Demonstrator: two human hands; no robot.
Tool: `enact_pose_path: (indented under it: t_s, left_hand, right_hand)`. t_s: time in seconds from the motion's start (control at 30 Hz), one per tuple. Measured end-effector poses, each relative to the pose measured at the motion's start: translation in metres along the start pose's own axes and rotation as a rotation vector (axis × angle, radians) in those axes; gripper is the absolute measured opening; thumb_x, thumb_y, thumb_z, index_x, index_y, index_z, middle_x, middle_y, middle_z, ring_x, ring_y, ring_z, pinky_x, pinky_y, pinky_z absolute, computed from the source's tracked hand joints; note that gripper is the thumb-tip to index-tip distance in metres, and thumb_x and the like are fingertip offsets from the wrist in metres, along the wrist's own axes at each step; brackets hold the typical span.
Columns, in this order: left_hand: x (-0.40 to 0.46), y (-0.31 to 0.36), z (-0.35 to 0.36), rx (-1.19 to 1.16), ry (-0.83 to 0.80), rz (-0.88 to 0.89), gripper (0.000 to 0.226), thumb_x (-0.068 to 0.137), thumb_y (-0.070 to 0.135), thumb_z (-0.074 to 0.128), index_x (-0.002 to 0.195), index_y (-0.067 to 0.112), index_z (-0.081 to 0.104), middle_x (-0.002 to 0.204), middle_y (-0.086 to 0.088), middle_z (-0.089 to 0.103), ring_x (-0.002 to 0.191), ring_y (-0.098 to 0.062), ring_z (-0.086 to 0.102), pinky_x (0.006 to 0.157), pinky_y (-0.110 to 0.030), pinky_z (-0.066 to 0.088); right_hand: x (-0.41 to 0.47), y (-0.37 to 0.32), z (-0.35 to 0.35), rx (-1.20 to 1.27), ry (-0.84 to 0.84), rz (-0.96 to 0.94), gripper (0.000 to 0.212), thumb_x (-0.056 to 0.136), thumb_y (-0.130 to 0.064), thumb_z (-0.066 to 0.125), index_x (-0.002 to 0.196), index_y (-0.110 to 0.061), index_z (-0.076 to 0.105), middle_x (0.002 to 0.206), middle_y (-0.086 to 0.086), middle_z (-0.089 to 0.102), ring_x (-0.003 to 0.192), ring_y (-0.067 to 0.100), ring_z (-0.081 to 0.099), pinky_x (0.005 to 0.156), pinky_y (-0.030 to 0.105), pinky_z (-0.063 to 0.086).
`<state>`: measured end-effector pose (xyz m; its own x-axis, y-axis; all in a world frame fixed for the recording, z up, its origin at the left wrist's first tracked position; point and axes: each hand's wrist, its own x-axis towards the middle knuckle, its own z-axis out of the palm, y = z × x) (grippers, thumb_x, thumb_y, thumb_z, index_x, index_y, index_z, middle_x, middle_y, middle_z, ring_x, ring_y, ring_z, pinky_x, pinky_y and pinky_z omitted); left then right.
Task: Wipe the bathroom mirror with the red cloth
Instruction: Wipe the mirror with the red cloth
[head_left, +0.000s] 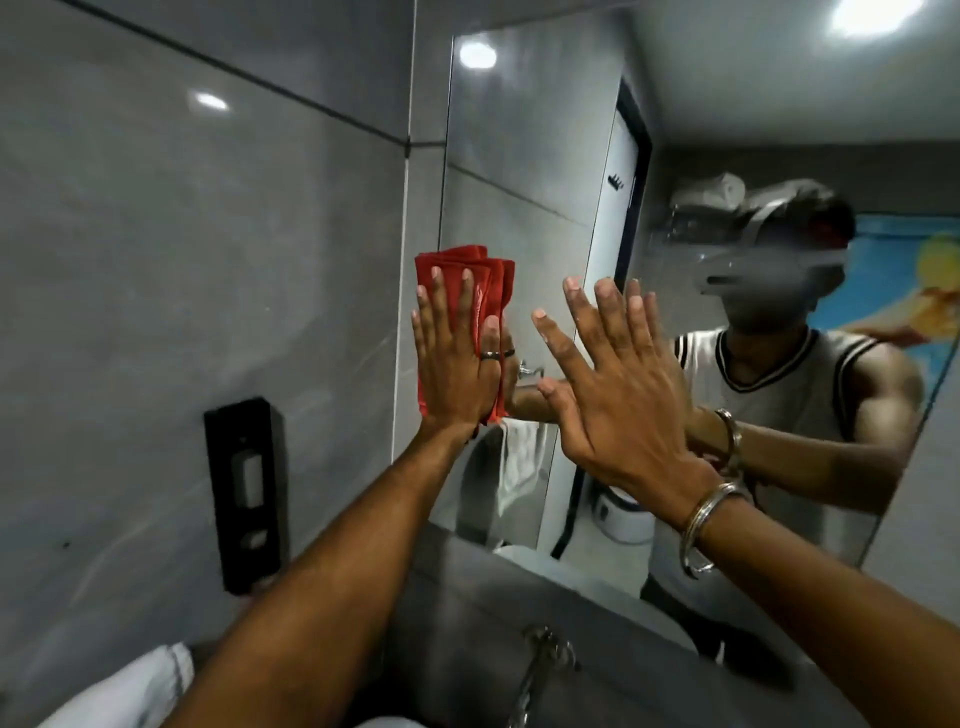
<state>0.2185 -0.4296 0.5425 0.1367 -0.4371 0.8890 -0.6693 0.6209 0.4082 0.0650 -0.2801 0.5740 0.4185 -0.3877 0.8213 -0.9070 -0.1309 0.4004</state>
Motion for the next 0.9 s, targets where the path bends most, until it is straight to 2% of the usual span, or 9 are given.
enact_pose_path:
  t_s: [0.13, 0.27, 0.33, 0.47, 0.6, 0.7, 0.8, 0.9]
  left_hand:
    - [-0.082, -0.04, 0.018, 0.018, -0.025, -0.007, 0.067, 0.106, 0.055, 0.016, 0.162, 0.02, 0.009, 0.171, -0.013, 0.001, 0.159, -0.03, -0.005, 0.129, -0.055, 0.002]
    - [-0.154, -0.072, 0.03, 0.057, -0.016, 0.006, 0.065, 0.106, 0.049, 0.024, 0.162, 0.02, 0.008, 0.169, -0.011, 0.005, 0.159, -0.03, -0.001, 0.128, -0.058, 0.01]
    - [-0.178, -0.08, 0.035, 0.053, -0.026, -0.011, 0.065, 0.105, 0.05, 0.023, 0.163, 0.025, 0.004, 0.169, -0.012, 0.006, 0.159, -0.031, 0.001, 0.128, -0.059, 0.012]
    - [-0.187, -0.08, 0.043, 0.057, 0.003, -0.055, 0.063, 0.106, 0.053, 0.017, 0.162, 0.028, 0.004, 0.17, -0.01, 0.008, 0.159, -0.031, 0.004, 0.127, -0.06, 0.015]
    - [-0.196, -0.056, 0.048, 0.028, 0.049, -0.115, 0.062, 0.106, 0.048, 0.019, 0.163, 0.028, 0.004, 0.172, -0.002, -0.002, 0.159, -0.032, 0.005, 0.127, -0.06, 0.014]
    - [-0.213, -0.02, 0.057, 0.008, 0.037, -0.11, 0.061, 0.107, 0.047, 0.02, 0.162, 0.024, 0.01, 0.169, -0.012, 0.013, 0.158, -0.036, 0.01, 0.126, -0.061, 0.016]
    - [-0.234, 0.025, 0.068, -0.015, 0.049, -0.149, 0.06, 0.108, 0.047, 0.02, 0.159, 0.015, 0.022, 0.163, -0.023, 0.029, 0.153, -0.044, 0.023, 0.122, -0.065, 0.023]
    - [-0.258, 0.074, 0.078, -0.038, 0.039, -0.153, 0.064, 0.107, 0.052, 0.022, 0.162, 0.019, 0.014, 0.163, -0.023, 0.025, 0.153, -0.044, 0.021, 0.124, -0.063, 0.022]
  right_hand:
    - [-0.045, -0.033, 0.025, 0.114, -0.055, 0.023, 0.064, 0.102, -0.044, 0.037, 0.16, -0.016, 0.036, 0.172, 0.016, 0.016, 0.161, 0.029, 0.002, 0.132, 0.043, -0.009]
    - [-0.086, -0.041, 0.036, 0.139, -0.047, -0.021, 0.057, 0.106, -0.043, 0.033, 0.155, -0.015, 0.043, 0.168, 0.015, 0.018, 0.159, 0.031, 0.005, 0.133, 0.046, -0.001]
    - [-0.105, -0.034, 0.035, 0.146, -0.06, -0.038, 0.057, 0.107, -0.044, 0.031, 0.154, -0.015, 0.045, 0.167, 0.015, 0.019, 0.159, 0.033, 0.008, 0.132, 0.048, 0.003]
    - [-0.139, -0.011, 0.026, 0.156, -0.061, -0.044, 0.057, 0.104, -0.042, 0.041, 0.155, -0.017, 0.041, 0.17, 0.013, 0.018, 0.161, 0.032, 0.009, 0.132, 0.05, 0.007]
    - [-0.17, 0.01, 0.012, 0.085, -0.117, -0.057, 0.058, 0.104, -0.043, 0.039, 0.157, -0.021, 0.035, 0.17, 0.012, 0.016, 0.162, 0.028, 0.003, 0.132, 0.047, 0.002]
    - [-0.187, 0.025, -0.002, 0.035, -0.158, -0.027, 0.057, 0.106, -0.046, 0.03, 0.158, -0.023, 0.03, 0.169, 0.013, 0.018, 0.162, 0.026, 0.0, 0.133, 0.045, 0.001]
    - [-0.201, 0.042, -0.019, 0.003, -0.157, -0.002, 0.056, 0.106, -0.047, 0.028, 0.157, -0.021, 0.032, 0.166, 0.015, 0.022, 0.16, 0.026, 0.003, 0.133, 0.043, -0.002]
    - [-0.217, 0.063, -0.036, -0.022, -0.173, 0.01, 0.057, 0.107, -0.047, 0.026, 0.156, -0.018, 0.035, 0.166, 0.018, 0.025, 0.158, 0.03, 0.009, 0.133, 0.043, -0.005]
